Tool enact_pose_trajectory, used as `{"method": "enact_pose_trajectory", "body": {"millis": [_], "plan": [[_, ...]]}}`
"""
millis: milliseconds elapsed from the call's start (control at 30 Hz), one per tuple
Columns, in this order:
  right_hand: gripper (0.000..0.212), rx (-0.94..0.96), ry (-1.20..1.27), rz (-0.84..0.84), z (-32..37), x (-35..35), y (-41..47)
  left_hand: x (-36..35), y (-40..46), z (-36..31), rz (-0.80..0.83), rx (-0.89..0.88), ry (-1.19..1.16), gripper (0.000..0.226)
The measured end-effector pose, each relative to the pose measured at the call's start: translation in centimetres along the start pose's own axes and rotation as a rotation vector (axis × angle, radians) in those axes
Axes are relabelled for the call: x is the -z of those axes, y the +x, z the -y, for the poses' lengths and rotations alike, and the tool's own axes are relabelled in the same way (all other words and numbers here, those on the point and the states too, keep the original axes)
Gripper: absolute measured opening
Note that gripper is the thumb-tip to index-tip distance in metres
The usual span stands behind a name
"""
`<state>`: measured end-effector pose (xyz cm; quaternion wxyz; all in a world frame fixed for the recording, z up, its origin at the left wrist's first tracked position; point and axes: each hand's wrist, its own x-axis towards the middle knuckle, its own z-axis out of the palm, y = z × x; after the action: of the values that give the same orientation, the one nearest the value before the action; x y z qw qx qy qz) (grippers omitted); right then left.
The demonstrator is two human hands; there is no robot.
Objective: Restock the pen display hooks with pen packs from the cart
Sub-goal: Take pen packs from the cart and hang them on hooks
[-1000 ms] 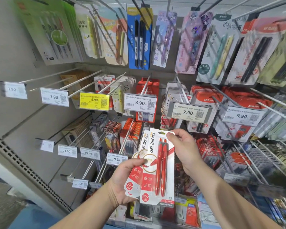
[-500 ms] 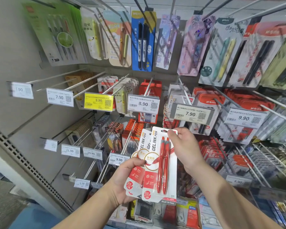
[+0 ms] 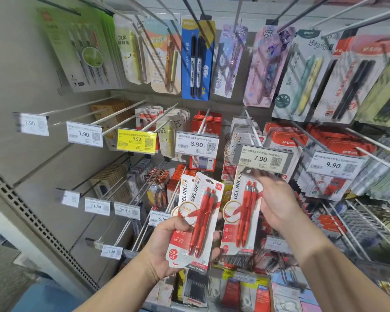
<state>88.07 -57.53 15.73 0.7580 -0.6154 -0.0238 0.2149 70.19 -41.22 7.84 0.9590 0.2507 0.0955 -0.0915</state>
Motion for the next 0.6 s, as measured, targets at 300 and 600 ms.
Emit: {"method": "enact_pose_trajectory", "body": {"millis": [300,600], "plan": [[0.027,0.254,0.014,0.032,1.1,-0.2,-0.1,0.3,-0.1,-0.4,0.041,-0.051,-0.028,0.066],[0.035,0.505,-0.112,-0.024,0.1,-0.9,-0.7,0.6,-0.6,-0.7,0.121,-0.069,-0.069,0.067]]}}
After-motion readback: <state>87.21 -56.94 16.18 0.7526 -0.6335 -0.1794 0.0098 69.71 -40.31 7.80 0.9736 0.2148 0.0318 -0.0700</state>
